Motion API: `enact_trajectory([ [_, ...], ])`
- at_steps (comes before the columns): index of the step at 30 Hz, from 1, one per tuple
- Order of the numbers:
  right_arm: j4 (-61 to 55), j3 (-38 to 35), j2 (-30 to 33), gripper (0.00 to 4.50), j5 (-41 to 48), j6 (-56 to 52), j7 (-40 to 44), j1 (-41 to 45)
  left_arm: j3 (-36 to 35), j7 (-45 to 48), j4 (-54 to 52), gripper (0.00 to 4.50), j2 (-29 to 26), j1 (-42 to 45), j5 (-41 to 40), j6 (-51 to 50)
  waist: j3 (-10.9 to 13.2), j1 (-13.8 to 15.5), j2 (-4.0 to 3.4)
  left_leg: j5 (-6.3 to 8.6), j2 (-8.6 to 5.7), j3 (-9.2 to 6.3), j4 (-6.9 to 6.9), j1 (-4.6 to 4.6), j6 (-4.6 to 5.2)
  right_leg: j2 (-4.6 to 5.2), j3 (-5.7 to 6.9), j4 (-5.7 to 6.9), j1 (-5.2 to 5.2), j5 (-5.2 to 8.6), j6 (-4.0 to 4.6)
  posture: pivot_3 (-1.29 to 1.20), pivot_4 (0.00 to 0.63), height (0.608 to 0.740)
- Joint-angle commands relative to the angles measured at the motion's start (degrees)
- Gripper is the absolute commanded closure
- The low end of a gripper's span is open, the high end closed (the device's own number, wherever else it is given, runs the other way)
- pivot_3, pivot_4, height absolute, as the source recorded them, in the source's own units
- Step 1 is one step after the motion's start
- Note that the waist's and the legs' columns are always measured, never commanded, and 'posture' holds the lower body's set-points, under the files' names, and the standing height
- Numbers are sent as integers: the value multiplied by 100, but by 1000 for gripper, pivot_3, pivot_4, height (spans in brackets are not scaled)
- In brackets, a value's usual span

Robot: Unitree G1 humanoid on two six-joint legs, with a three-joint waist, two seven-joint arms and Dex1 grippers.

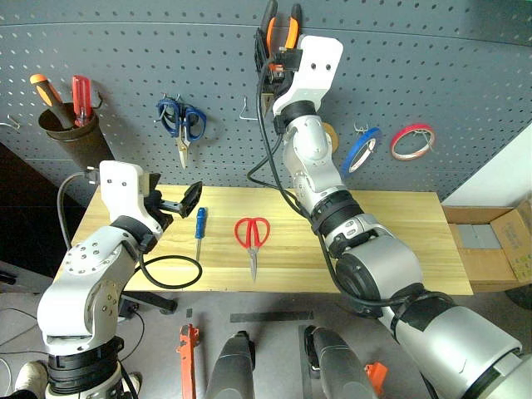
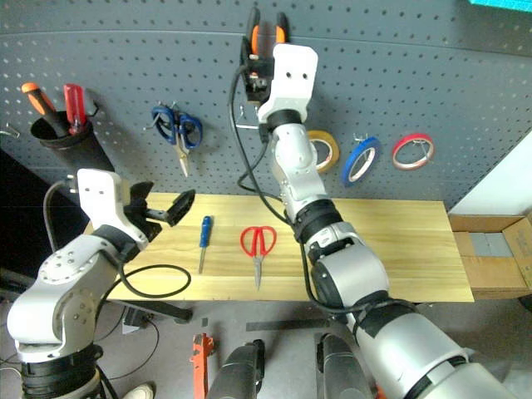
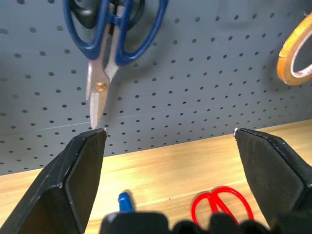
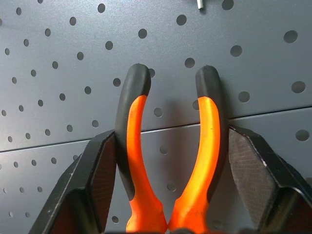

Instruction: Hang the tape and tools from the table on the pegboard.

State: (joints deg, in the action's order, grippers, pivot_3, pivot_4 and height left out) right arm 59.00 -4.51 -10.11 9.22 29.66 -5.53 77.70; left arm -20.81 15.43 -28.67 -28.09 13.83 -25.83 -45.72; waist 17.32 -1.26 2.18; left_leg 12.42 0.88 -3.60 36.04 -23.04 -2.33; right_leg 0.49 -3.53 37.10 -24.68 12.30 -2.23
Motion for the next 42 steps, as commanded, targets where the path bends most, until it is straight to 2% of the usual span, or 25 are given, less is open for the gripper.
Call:
enact_trajectory([
  [1, -49, -187, -661, 1618, 195, 56, -203, 555, -220, -39, -348, 0, -84, -103, -109, -8, 0, -1, 0, 0, -1, 0, 0, 0, 0, 0, 0, 0, 0, 10, 16, 184, 300, 740],
  [5, -69, -234, -701, 1618, 332, -31, -324, 638, -237, -24, -392, 0, -69, -152, -219, -20, 4, 30, -1, -2, -1, 0, 1, -1, 0, 0, -2, -1, 0, 13, 23, 172, 301, 740],
  [14, 62, -209, -390, 1618, 337, -137, -292, 609, -327, 260, -563, 0, -157, 383, -1220, -196, 14, 95, -1, -21, -2, -1, 2, -4, 23, 0, 1, -7, 0, 9, 29, 163, 296, 740],
  [20, 202, -144, -474, 1618, 223, -78, -311, 570, -582, 236, -518, 0, -393, 390, -1407, -136, 15, 89, -1, -24, -1, 0, 0, -3, 27, -1, 1, -6, -1, 7, 32, 160, 291, 740],
  [31, 436, -401, -707, 1618, 500, -38, -654, 1141, -1007, 284, -554, 0, -741, -75, -1586, -129, 24, 106, -5, -28, -1, -10, 2, -29, 33, 0, -2, -23, -23, 7, 33, 177, 291, 740],
  [35, 492, -107, -649, 1618, 48, 87, -948, 1023, -1067, 227, -584, 0, -742, -133, -1613, -122, 24, 110, -5, -42, -3, -8, 4, -63, 53, 0, -1, -21, -55, 7, 33, 182, 288, 740],
  [42, 287, 1091, -540, 1618, -1574, 308, -1939, 60, -1385, 256, -542, 0, -886, -320, -1710, -105, 21, 111, 0, -61, -4, 4, -22, -115, 35, 5, 0, -12, -114, -7, 34, 184, 292, 740],
])
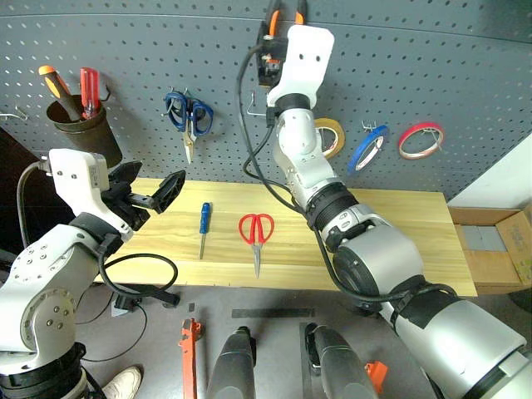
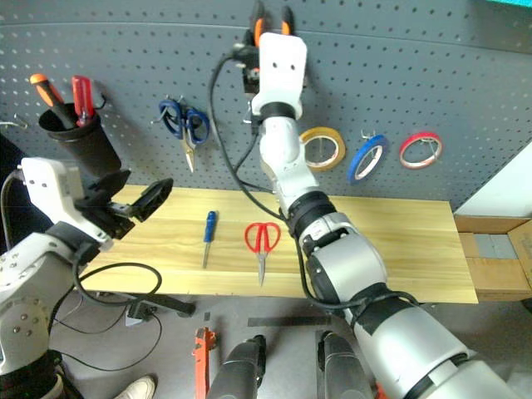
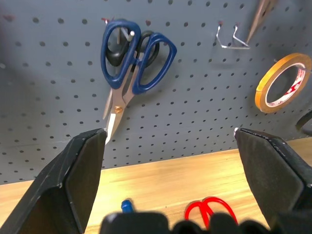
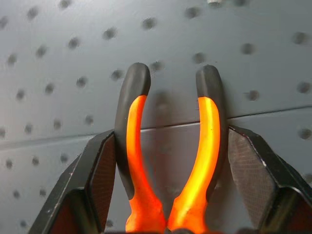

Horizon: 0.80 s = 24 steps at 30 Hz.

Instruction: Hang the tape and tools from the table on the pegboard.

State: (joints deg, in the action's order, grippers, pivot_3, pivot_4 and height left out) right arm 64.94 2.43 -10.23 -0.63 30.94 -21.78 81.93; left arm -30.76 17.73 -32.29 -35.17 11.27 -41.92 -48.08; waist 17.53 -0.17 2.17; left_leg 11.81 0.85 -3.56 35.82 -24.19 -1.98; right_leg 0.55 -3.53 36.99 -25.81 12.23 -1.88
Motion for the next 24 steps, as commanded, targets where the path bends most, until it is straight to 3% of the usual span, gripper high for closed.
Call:
enact_trajectory([
  [1, -359, 455, -526, 1618, -644, 192, -332, -466, -421, 29, -156, 0, -201, -70, -115, 137, -1, 6, 1, 0, 1, -2, -14, -20, -2, 0, 5, 2, -24, -1, 1, 183, 294, 740],
  [7, -689, 636, -518, 1618, -768, 119, -214, -892, -358, 31, -47, 0, -231, -25, -87, 208, 3, 66, 4, -34, -7, -59, -86, -74, -115, 34, 100, -18, -65, -15, 18, 170, 295, 740],
  [14, -859, 676, -548, 1618, -650, -196, 261, -1124, 13, 38, 179, 0, -124, 183, 45, 464, 3, 33, 4, -32, -13, -69, -91, -72, -123, 47, 119, -11, -62, -7, 20, 140, 278, 740],
  [19, -991, 658, -400, 47, -602, -271, 563, -1309, 245, 83, 415, 0, -61, 350, 160, 701, 0, 4, 7, -41, -11, -80, -88, -66, -134, 39, 126, 0, -57, -7, 21, 113, 262, 740],
  [24, -1541, 657, -49, 47, -634, -433, 838, -1694, 555, 186, 777, 0, 72, 520, 365, 1042, -10, -8, 19, -48, -11, -82, -82, -63, -144, 38, 127, 4, -51, -9, 22, 58, 241, 740],
])
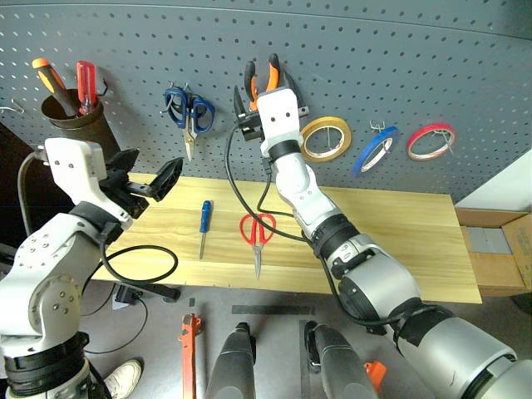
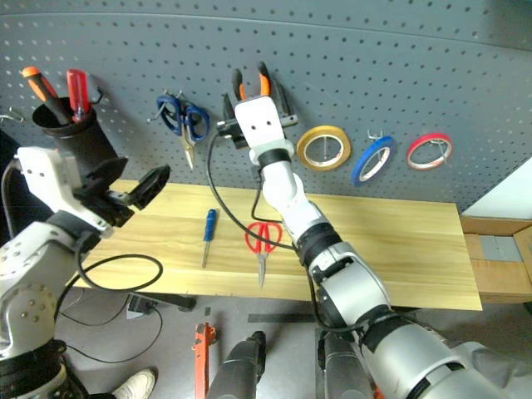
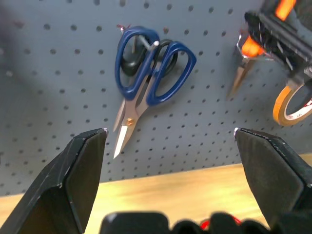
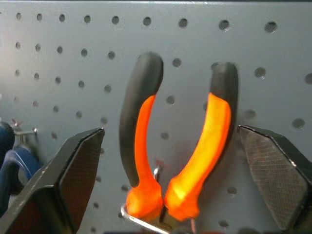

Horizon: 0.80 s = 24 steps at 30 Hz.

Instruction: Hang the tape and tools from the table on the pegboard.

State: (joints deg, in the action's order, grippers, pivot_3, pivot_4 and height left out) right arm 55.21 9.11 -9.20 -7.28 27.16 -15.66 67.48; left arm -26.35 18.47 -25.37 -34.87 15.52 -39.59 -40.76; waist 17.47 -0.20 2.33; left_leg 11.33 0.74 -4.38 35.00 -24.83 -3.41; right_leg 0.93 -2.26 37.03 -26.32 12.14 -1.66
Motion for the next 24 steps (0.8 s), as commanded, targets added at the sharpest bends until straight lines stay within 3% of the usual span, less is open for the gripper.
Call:
enact_trajectory([
  [1, -809, 5, -69, 47, 85, -133, 448, -405, 192, 136, 161, 0, 83, 125, 185, 383, -8, -8, 7, -1, 0, 0, 0, 1, -2, 0, 0, 1, 1, 0, 0, 49, 238, 740],
  [7, -3054, 29, 745, 47, 299, -1163, 1766, -1599, 770, 139, 461, 0, 470, 99, 559, 701, -22, -5, 21, -5, -5, -6, 6, 1, -9, 7, 8, 1, 12, -5, -5, -24, 210, 740],
  [13, -5769, 296, 1971, 47, 1631, -3159, 4056, -3071, 1633, -553, 535, 0, 1272, -420, 1358, 794, -82, -124, 27, 0, -12, -3, 23, 2, -1, 13, 1, -1, 23, -16, -19, -98, 193, 740],
  [15, -6415, 510, 2557, 47, 2041, -3558, 4943, -3698, 2220, -906, 769, 0, 1647, -561, 1800, 661, -134, -168, 16, 0, -11, -3, 29, 2, 1, 12, 1, 5, 24, -16, -18, -125, 189, 740],
  [20, -6655, 805, 3385, 47, 2382, -3789, 6261, -4564, 3070, -1317, 1663, 0, 2239, -523, 2619, 703, -150, -361, 4, 6, -6, -2, 100, 18, 12, -6, -3, 5, 65, -23, -34, -169, 189, 740],
  [22, -6547, 896, 3599, 47, 2499, -3809, 6782, -4729, 3220, -1467, 2013, 0, 2355, -396, 2881, 654, -150, -460, 4, -6, -6, 3, 108, 51, 30, -12, -10, -6, 103, -38, -66, -170, 196, 740],
  [24, -6459, 939, 3669, 47, 2487, -3692, 7096, -4744, 3256, -1653, 2158, 0, 2434, -344, 3074, 495, -152, -547, 8, -15, -7, 18, 109, 96, 45, -11, -22, -10, 140, -37, -39, -178, 201, 740],
])
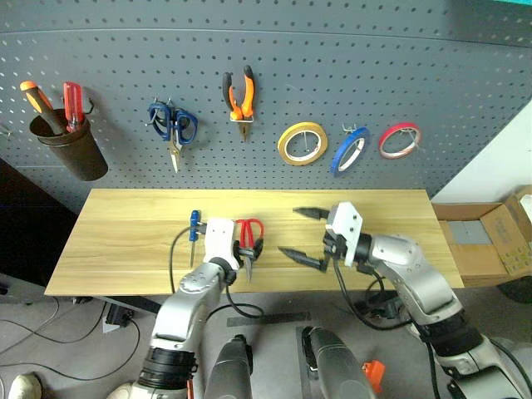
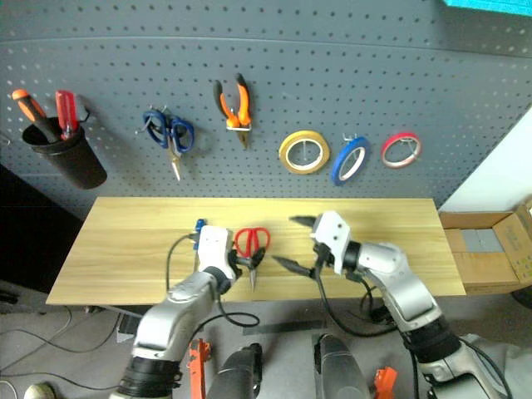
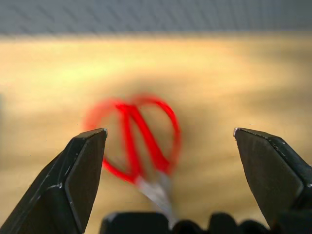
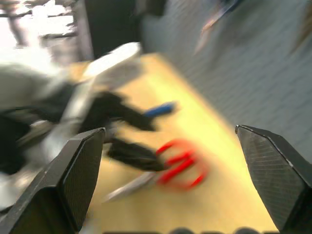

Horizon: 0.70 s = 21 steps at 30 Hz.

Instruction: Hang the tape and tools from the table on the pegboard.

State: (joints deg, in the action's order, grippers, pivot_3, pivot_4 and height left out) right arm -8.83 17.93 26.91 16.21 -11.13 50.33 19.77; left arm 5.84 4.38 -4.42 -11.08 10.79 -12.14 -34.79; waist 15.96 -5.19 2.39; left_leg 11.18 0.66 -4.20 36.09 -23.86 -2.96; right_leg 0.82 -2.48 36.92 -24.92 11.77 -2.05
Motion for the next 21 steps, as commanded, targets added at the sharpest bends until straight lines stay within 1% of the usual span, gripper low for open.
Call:
enact_trajectory([
  [1, 11, 71, 65, 47, 111, 212, 602, 43, 34, -349, 68, 0, 81, 127, 422, -190, -1, -106, 2, -3, 2, 6, 1, 8, 4, 0, -3, 0, 3, -2, 5, -180, 204, 740],
  [5, 397, 125, 14, 47, -73, 525, 898, 183, 4, -546, 102, 0, 233, 42, 597, -467, -4, -201, 4, -16, 2, 13, 1, 12, 20, 1, -9, 6, 4, -10, 0, -174, 224, 740],
  [7, 663, 129, -88, 47, -156, 658, 930, 312, 93, -605, 204, 0, 297, 18, 734, -516, -4, -212, 4, -18, 1, 19, 2, 11, 21, 2, -17, 11, 4, -17, -8, -171, 230, 740],
  [8, 737, 134, -143, 47, -195, 691, 923, 354, 124, -597, 225, 0, 289, 12, 802, -519, -4, -216, 4, -17, 1, 21, 2, 10, 21, 2, -19, 10, 3, -35, -40, -172, 233, 740],
  [12, 1113, 175, -263, 47, -392, 991, 1000, 433, 175, -718, 483, 0, 416, 34, 1008, -552, -4, -194, 4, -14, 1, 22, -5, 0, 19, 3, -20, 4, -6, -32, -44, -175, 244, 740],
  [17, 1213, 135, -321, 47, -513, 1125, 1041, 431, 102, -906, 831, 0, 654, 125, 1173, -671, -4, -146, 4, -13, -1, 24, -2, -1, 17, 6, -22, 4, -5, -32, -46, -191, 251, 740],
  [21, 1182, 41, -311, 47, -548, 1101, 996, 431, 126, -844, 1030, 0, 864, 136, 1140, -765, -6, -147, 2, -13, -2, 26, 2, 6, 17, 6, -24, 5, 1, -33, -48, -198, 251, 740],
])
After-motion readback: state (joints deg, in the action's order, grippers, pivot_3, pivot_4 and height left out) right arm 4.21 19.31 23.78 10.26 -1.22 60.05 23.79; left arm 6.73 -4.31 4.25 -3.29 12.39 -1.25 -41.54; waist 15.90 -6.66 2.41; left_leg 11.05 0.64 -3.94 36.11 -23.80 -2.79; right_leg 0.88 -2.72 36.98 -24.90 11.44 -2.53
